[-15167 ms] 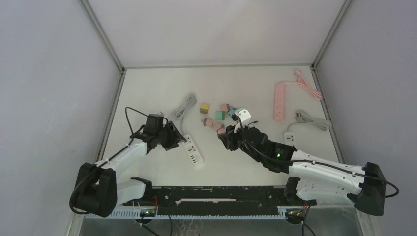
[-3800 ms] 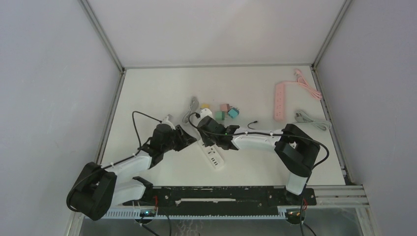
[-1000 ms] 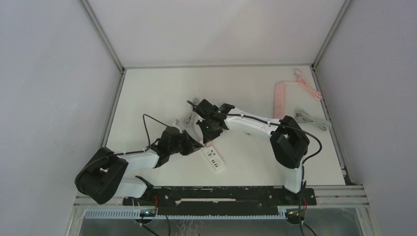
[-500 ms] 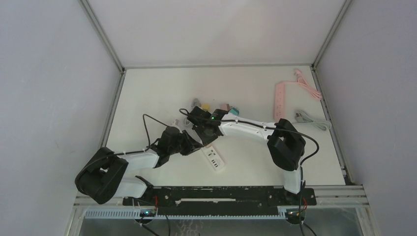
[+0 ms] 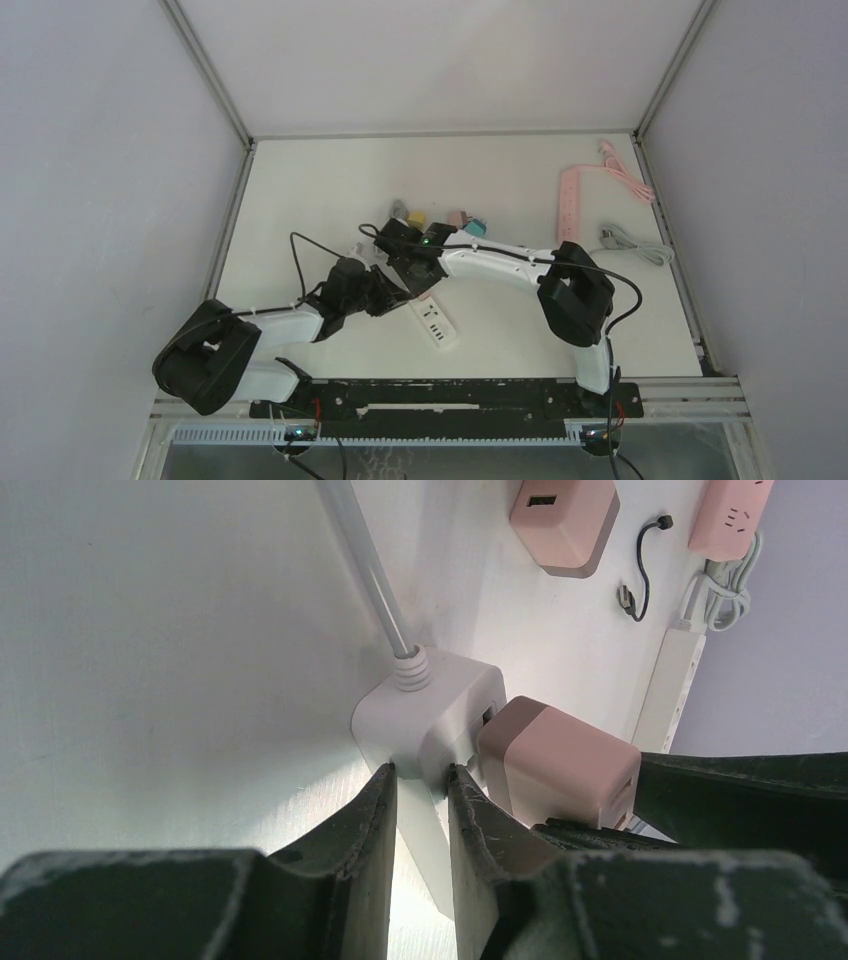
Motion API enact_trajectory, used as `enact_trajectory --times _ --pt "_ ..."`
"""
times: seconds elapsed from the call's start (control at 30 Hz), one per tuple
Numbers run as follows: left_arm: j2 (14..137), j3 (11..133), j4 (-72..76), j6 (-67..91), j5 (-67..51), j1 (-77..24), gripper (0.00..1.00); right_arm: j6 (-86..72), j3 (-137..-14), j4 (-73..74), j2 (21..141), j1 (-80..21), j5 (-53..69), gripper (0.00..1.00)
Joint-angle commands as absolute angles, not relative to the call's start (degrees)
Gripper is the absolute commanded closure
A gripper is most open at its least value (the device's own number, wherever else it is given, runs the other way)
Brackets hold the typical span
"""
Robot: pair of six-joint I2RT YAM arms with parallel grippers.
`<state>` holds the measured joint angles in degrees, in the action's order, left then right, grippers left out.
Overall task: Insert the plug
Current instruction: Press the plug into the socket.
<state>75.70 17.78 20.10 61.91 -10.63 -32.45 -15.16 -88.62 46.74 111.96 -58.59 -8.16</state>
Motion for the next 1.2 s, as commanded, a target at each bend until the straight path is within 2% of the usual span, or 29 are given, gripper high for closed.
enact_trajectory --times 0.0,0.2,0.6,0.9,1.17 --pt "76.64 15.82 17.03 60.03 -7.33 -32.52 0.72 -14.01 -85.27 49.77 119.99 -58.82 -7.85 1.00" --pt "76.55 15.64 17.18 59.98 -7.31 -32.52 0.72 -14.95 -81.55 48.72 118.23 -55.73 -7.19 1.00" --pt "76.31 15.38 17.36 60.16 -7.10 -32.52 0.72 -15.23 -82.38 48.59 123.20 -55.47 -3.51 1.00" --pt "76.91 15.25 18.43 60.39 -7.29 -32.56 0.72 -15.33 -84.10 49.79 126.43 -59.85 -3.99 1.00" --pt "75.73 14.78 18.34 60.64 -7.01 -32.52 0.72 -15.34 -86.93 50.57 127.38 -58.99 -4.11 1.00"
